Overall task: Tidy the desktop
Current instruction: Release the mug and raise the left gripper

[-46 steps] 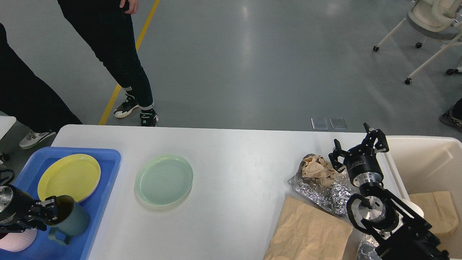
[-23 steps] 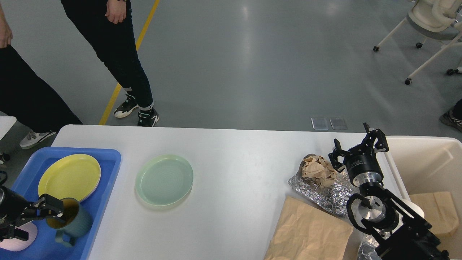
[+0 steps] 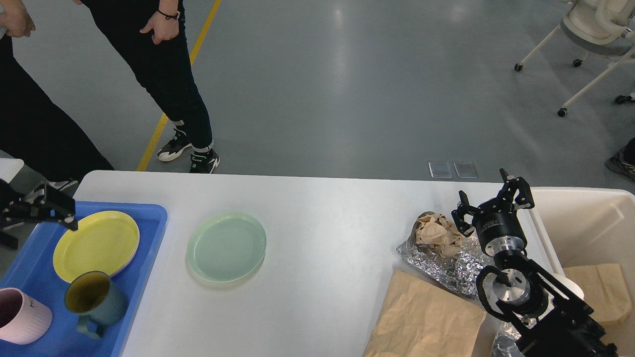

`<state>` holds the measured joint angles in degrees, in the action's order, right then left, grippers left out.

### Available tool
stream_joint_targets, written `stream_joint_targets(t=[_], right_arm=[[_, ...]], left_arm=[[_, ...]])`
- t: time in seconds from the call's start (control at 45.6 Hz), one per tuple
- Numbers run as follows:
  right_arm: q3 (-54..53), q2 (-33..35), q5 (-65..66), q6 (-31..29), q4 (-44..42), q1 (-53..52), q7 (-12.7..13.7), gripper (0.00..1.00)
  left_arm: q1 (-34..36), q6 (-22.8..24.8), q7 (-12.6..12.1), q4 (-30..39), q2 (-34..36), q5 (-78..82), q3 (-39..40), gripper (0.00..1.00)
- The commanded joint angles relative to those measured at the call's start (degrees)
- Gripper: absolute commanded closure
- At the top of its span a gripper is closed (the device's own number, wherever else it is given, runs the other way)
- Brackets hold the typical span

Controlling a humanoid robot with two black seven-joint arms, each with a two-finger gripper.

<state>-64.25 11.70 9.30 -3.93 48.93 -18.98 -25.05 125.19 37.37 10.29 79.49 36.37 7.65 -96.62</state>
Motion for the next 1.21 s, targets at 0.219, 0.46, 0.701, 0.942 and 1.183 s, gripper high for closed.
stream_joint_targets(t=[0.219,0.46,0.701,0.942,1.183], right_arm=[[0.0,0.08,0.02,0.06,-0.07,0.0,0.0,0.0],[0.0,-0.01,0.02,0.06,-0.07,0.0,0.0,0.0],[0.0,-0.01,-0.07,-0.03,-0.07,0.0,0.0,0.0],[0.0,-0.01,0.02,-0.03,-0.07,0.0,0.0,0.0],[0.0,0.08,0.02,-0.03,-0.07,0.0,0.0,0.0]], left_arm=[[27.11,7.54,0.69,11.91,-23.71,-15.28,-1.47,0.03],[31.96,13.17,0.61,13.23,-26.09,-18.72,1.35,0.04],[31.44,13.52,0.52,13.23,-26.0,-18.63,1.35,0.04],[25.2,11.51,0.96,12.27,-24.95,-18.81,1.52,0.04],[7.1,4.13,1.48,5.67,-21.52,-26.97,2.49,0.07]])
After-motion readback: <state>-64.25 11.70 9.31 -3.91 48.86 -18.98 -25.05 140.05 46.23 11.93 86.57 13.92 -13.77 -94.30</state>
